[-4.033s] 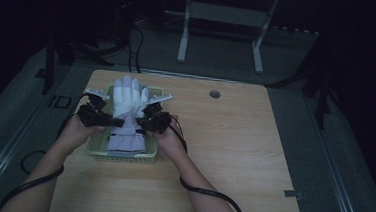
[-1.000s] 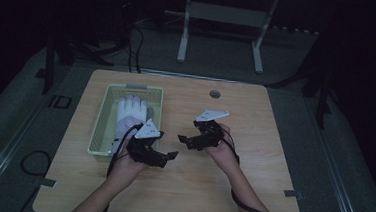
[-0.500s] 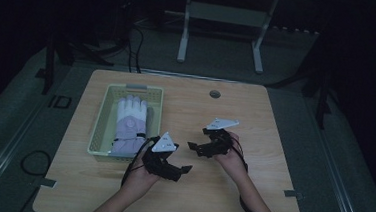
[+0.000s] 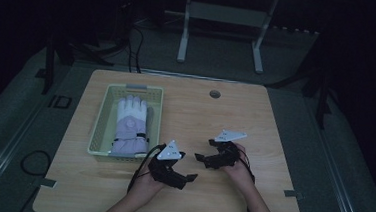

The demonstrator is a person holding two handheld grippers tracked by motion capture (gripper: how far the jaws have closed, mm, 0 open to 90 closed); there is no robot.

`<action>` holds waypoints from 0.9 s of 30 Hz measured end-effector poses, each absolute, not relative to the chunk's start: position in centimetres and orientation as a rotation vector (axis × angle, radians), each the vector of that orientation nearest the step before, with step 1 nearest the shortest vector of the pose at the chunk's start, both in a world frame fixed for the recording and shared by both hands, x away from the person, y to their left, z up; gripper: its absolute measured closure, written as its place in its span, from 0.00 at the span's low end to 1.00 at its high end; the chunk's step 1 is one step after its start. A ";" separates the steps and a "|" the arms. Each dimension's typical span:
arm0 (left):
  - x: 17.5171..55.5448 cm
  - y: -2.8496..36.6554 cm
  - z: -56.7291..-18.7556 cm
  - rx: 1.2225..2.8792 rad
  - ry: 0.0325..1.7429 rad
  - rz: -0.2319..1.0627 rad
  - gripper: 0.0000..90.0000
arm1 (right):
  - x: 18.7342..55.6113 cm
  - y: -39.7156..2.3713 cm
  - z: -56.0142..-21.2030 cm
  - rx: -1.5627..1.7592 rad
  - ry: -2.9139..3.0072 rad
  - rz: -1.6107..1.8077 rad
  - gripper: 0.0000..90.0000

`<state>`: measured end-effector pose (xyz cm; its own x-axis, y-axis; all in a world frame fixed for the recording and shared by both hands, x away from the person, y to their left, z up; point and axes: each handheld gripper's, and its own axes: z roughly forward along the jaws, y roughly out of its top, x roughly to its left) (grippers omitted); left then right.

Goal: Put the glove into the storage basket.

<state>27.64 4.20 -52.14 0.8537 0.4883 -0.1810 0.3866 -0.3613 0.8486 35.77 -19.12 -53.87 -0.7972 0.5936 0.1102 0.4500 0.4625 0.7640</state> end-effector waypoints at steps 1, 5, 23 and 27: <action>27.5 4.1 -52.3 1.996 0.637 0.121 0.16 | 35.6 -19.3 -54.0 0.916 2.537 1.245 0.16; 27.1 3.4 -53.2 2.011 0.605 0.105 0.16 | 35.0 -20.3 -54.4 0.932 2.526 1.250 0.16; 25.5 1.6 -55.5 2.086 0.540 0.098 0.14 | 32.7 -23.5 -55.2 0.914 2.486 1.281 0.16; 25.3 1.2 -55.8 2.091 0.534 0.089 0.10 | 32.2 -24.0 -55.4 0.913 2.491 1.259 0.15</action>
